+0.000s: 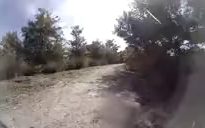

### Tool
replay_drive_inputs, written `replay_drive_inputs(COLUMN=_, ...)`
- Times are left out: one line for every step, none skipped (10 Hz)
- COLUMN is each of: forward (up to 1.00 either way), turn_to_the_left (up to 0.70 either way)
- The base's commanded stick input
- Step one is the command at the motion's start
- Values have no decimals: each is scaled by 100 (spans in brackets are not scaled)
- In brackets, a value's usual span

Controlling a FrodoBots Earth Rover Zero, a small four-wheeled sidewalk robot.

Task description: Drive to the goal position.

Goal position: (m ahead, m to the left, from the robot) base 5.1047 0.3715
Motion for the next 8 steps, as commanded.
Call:
replay_drive_inputs(forward=85, turn_to_the_left=0)
replay_drive_inputs(forward=85, turn_to_the_left=0)
replay_drive_inputs(forward=85, turn_to_the_left=0)
replay_drive_inputs(forward=85, turn_to_the_left=0)
replay_drive_inputs(forward=85, turn_to_the_left=0)
replay_drive_inputs(forward=85, turn_to_the_left=0)
replay_drive_inputs(forward=85, turn_to_the_left=0)
replay_drive_inputs(forward=85, turn_to_the_left=0)
